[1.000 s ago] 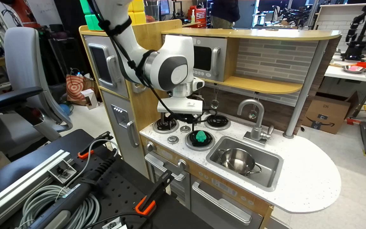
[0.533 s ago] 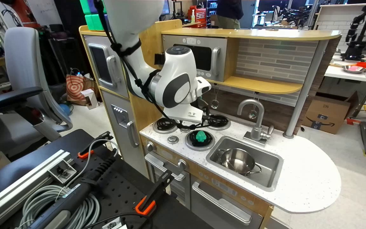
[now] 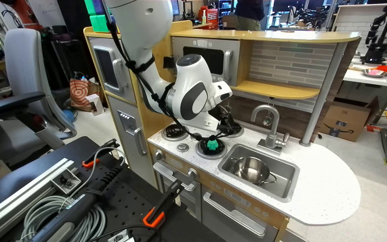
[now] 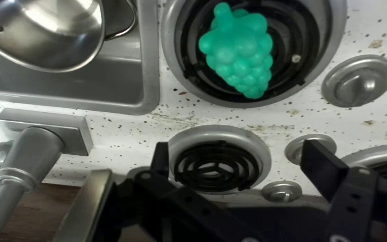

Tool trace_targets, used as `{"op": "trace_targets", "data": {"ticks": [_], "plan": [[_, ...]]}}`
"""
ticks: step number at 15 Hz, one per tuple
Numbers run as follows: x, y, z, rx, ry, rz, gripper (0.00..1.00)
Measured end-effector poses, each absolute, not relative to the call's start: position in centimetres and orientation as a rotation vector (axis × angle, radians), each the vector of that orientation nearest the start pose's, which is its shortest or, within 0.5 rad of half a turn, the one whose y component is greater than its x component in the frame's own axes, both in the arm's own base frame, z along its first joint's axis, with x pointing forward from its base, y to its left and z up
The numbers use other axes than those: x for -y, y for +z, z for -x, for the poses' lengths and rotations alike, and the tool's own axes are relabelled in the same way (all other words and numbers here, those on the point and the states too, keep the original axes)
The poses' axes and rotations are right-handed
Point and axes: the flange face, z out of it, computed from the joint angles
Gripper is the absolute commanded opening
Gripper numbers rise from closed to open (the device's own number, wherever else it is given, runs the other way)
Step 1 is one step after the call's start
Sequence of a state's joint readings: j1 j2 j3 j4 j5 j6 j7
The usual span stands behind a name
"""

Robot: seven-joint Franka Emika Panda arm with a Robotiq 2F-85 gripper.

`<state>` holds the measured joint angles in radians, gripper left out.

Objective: Put the plush toy into the silver pot in the sink.

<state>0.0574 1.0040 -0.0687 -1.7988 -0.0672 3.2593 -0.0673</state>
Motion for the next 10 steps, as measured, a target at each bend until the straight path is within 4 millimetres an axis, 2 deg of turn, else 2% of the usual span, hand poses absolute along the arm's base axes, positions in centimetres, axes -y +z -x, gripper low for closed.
{"op": "trace_targets", "data": {"ticks": [2, 8, 9, 10], "plan": [[-0.2, 3.6, -64.4, 0.225, -0.696, 3.164, 1.0], [-1.4, 1.3, -64.2, 0.227, -0.358, 3.249, 1.0], [-1.5, 1.1, -64.2, 0.229, -0.326, 3.254, 0.75], [-1.6, 0.9, -64.3, 0.231, -0.299, 3.258, 0.72]]}}
